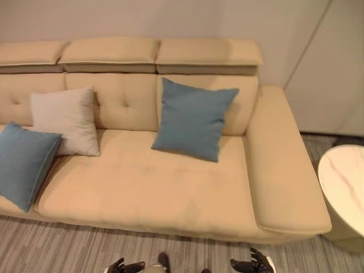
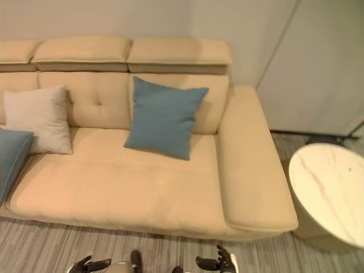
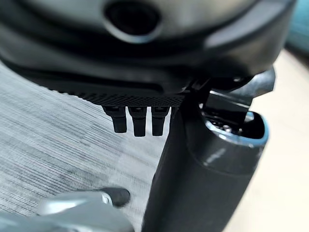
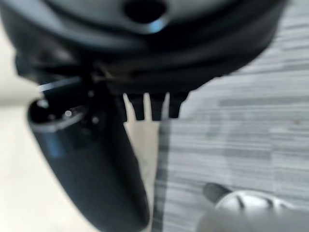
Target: Pick up all the scattered cushions and arrange them neatly on the sofa.
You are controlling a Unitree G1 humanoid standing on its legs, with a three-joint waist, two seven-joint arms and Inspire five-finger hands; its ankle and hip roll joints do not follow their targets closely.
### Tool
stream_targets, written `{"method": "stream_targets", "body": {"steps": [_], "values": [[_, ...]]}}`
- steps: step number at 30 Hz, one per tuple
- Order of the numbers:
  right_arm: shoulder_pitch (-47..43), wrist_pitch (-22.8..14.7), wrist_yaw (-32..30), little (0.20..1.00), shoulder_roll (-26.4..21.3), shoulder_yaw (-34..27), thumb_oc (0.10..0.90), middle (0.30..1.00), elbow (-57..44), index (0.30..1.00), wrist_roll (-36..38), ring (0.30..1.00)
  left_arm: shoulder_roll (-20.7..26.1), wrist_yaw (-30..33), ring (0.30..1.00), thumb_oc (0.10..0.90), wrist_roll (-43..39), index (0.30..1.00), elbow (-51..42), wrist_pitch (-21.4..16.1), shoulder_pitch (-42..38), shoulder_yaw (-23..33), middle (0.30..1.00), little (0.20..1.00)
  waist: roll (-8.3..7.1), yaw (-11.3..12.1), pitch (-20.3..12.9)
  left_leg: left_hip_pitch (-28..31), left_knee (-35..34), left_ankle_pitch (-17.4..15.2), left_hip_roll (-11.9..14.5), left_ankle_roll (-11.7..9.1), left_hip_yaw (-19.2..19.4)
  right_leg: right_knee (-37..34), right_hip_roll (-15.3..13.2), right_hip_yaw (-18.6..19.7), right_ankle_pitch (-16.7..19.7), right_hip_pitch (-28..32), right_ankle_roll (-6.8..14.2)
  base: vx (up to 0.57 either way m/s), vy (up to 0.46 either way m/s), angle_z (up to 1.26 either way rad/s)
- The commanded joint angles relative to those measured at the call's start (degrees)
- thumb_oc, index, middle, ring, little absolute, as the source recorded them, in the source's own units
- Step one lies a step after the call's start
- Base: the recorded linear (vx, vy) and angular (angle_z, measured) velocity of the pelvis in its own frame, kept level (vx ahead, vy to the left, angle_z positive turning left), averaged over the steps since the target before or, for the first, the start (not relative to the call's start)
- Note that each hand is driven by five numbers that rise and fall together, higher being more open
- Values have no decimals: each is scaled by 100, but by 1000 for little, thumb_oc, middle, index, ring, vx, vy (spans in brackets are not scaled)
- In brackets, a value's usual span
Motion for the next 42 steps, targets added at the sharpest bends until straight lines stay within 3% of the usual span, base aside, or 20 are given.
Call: {"method": "stream_targets", "body": {"steps": [1,3,4,6,7,10,11,15,17,18,22,23,28,30,31,32,34,38,41,42], "values": [[-236,-249,-68,900,12,-446,800,900,-112,900,-26,900,-577,137,900,800,217,900,182,228,117,-209,900,900,72,-222,-365,921,-929,-128,790,-352,876,48,-384,-117,-137,-8,716,-86,275,71],[-201,-254,-87,900,-22,-556,800,900,-156,900,37,900,-617,137,900,800,285,900,120,262,20,-284,900,900,92,-318,-451,1043,-1132,45,906,-416,1118,86,-472,-372,-116,-13,767,-81,463,147],[-223,-175,-160,900,-77,-547,800,900,-152,900,-17,900,-682,277,900,800,389,900,-29,171,-11,-463,900,900,145,-218,-441,875,-1200,-122,608,-418,587,307,-685,-548,10,7,897,-38,497,186],[-248,-184,-175,900,-95,-557,800,900,-125,900,-71,900,-707,343,900,800,457,900,-48,130,-56,-563,900,900,132,-219,-424,845,-1278,-198,439,-412,433,476,-869,-646,79,-29,1014,-45,537,140],[-317,-180,-211,900,-132,-494,800,900,-41,900,-195,900,-757,430,900,800,693,900,-85,119,-121,-775,900,900,84,-148,-362,710,-1181,-343,232,-309,281,598,-1168,-792,341,-15,1176,-97,704,99],[-436,-158,-187,900,-59,-501,800,900,-33,900,-209,900,-676,374,900,800,809,900,-94,117,-119,-899,900,900,-4,-62,-319,634,-1101,-536,-82,-140,146,646,-1517,-939,663,51,1387,-61,453,65],[-570,-106,-118,900,15,-548,800,900,-79,900,-191,900,-601,309,900,800,802,900,-95,126,-96,-872,900,900,-39,24,-290,619,-1142,-671,-365,28,50,777,-1823,-1070,944,34,1534,-58,483,37],[-744,-2,-55,900,162,-559,800,900,35,900,-200,900,-473,344,900,800,861,900,29,261,-178,-833,900,900,4,112,-267,623,-1487,-607,-731,221,-256,1077,-1997,-941,871,87,1597,-68,382,36],[-651,77,295,900,317,-248,800,900,-165,900,-158,900,-312,405,900,800,743,900,277,378,-228,-755,900,900,174,-154,-256,730,-1839,-304,-876,306,-808,1378,-1160,719,240,-377,1217,-23,334,121],[-650,78,294,900,316,-246,800,900,-167,900,-157,900,-313,405,900,800,743,900,278,378,-228,-753,900,900,179,-148,-270,715,-1841,-300,-869,303,-800,1375,-1152,727,245,-397,1210,23,130,151],[-637,52,476,900,339,16,800,900,-168,900,-246,900,-270,267,900,800,749,900,348,386,-276,-790,900,900,259,-259,-167,788,-1808,-212,-1039,387,-1247,1301,-571,1319,-183,-462,1043,-31,78,86],[-699,74,575,900,335,194,800,900,-43,900,-396,900,-262,176,900,800,824,900,282,370,-295,-876,900,900,292,-277,-95,731,-1758,-113,-1105,407,-1486,1495,-293,1643,-319,-524,1020,-102,20,97],[-837,152,595,900,392,862,800,900,327,900,-1114,900,-266,112,900,800,936,900,139,374,-382,-1026,900,900,285,-192,-37,595,-1775,129,-1176,369,-1819,1961,-18,1840,-561,-346,985,-134,-54,72],[-921,172,587,900,414,1181,800,900,385,900,-1379,900,-300,95,900,800,971,900,38,369,-374,-1119,900,900,218,-97,-58,423,-1728,255,-1234,288,-1984,1481,221,2139,-691,-122,801,-236,-195,36],[-976,184,601,900,460,1322,800,900,414,900,-1420,900,-343,81,900,800,934,900,-26,336,-345,-1159,900,900,178,14,-55,208,-1698,405,-1215,168,-2060,975,369,2230,-815,32,558,-210,-209,47],[-977,184,601,900,461,1322,800,900,415,900,-1420,900,-343,81,900,800,934,900,-27,336,-345,-1159,900,900,179,13,-55,208,-1697,404,-1215,168,-2062,970,370,2228,-813,35,558,-329,-296,33],[-1060,173,579,900,452,1474,800,900,441,900,-1405,900,-510,98,900,800,782,900,-155,238,-309,-1238,900,900,261,99,134,-291,-1540,719,-1038,-133,-2121,418,524,2232,-711,86,419,-300,-207,24],[-1126,221,612,900,433,1560,800,900,498,900,-1448,900,-595,111,900,800,699,900,-200,182,-319,-1255,900,900,321,140,276,-568,-1420,841,-964,-254,-2180,408,519,2175,-642,-11,390,-223,-83,24],[-1090,295,468,900,363,1767,800,900,855,900,-1728,900,-701,42,900,800,521,900,-136,153,-255,-1176,900,900,232,145,326,-582,-830,280,-988,-76,-1945,373,270,1930,-410,-308,418,-333,-78,37],[-1016,305,420,900,337,1557,800,900,978,900,-1602,900,-739,36,900,800,494,900,-64,171,-152,-1086,900,900,141,69,224,-384,-514,-159,-970,-12,-1761,292,118,1829,-294,-434,440,-228,-19,39]]}}
